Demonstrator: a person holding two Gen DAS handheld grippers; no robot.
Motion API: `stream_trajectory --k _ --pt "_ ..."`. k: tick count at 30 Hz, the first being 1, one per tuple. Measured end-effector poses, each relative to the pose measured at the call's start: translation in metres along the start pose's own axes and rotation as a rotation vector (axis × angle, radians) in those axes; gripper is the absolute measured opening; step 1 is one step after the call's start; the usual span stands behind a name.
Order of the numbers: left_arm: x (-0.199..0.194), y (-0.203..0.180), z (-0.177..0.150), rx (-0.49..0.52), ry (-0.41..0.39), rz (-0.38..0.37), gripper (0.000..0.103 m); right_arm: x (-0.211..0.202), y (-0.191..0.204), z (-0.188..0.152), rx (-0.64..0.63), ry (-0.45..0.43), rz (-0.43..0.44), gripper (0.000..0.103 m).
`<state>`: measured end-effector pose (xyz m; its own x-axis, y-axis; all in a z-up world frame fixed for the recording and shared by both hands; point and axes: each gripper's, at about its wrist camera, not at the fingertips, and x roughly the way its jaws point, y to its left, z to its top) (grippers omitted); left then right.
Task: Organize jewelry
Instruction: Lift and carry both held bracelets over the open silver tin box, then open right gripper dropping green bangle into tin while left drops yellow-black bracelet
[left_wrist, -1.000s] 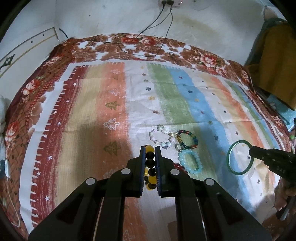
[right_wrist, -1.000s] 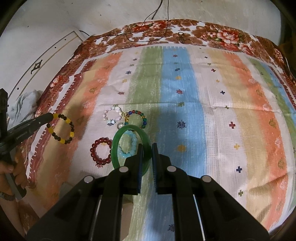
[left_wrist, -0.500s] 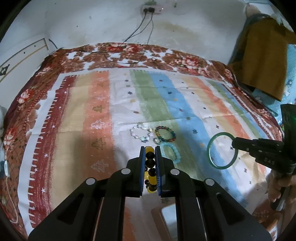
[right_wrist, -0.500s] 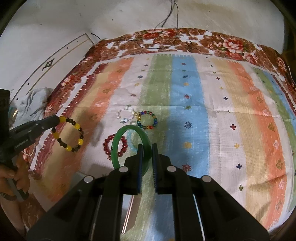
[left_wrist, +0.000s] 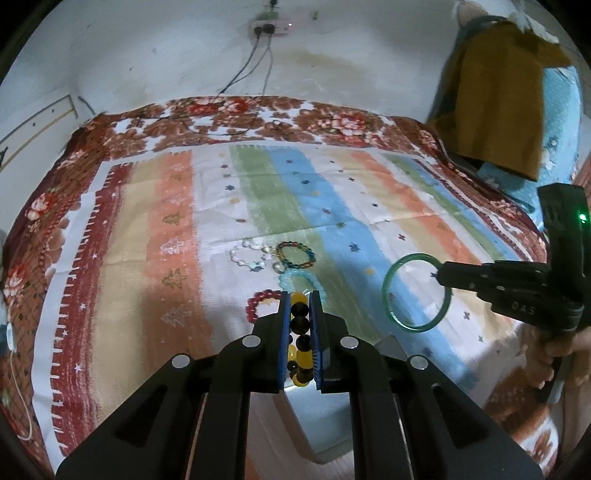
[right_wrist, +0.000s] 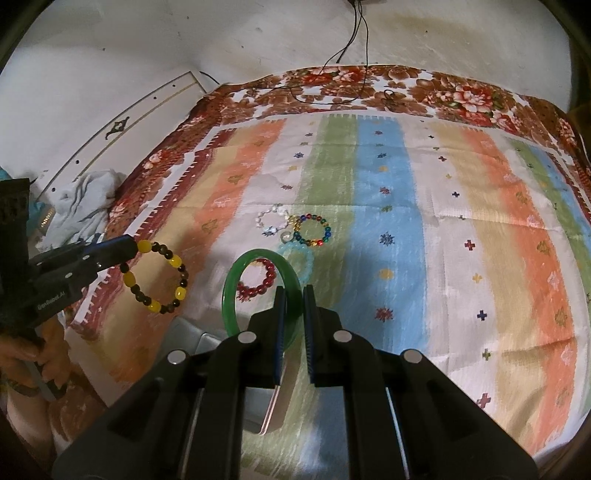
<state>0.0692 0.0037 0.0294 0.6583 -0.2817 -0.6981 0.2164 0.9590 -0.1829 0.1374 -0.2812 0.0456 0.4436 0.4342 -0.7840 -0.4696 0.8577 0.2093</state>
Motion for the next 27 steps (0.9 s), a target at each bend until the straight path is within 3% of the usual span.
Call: stream_trajectory --k 18,25,26,27 --pt "-0.012 -0.022 -0.028 0.039 0.01 -0.049 0.01 -0.013 0.013 -0.035 -0.025 0.02 0.062 0.01" --pt "-0.002 -0.024 -0.037 0.036 0.057 -0.068 0.01 -0.005 0.02 -0.038 -0.049 0.054 0.067 0.011" --pt "0.0 -0.023 -0.037 0.035 0.061 -0.064 0.012 -0.003 0.02 -0.039 -0.045 0.059 0.073 0.013" --pt "0.002 -0.022 -0.037 0.029 0.061 -0.053 0.022 -0.002 0.02 -0.039 -0.039 0.064 0.076 0.014"
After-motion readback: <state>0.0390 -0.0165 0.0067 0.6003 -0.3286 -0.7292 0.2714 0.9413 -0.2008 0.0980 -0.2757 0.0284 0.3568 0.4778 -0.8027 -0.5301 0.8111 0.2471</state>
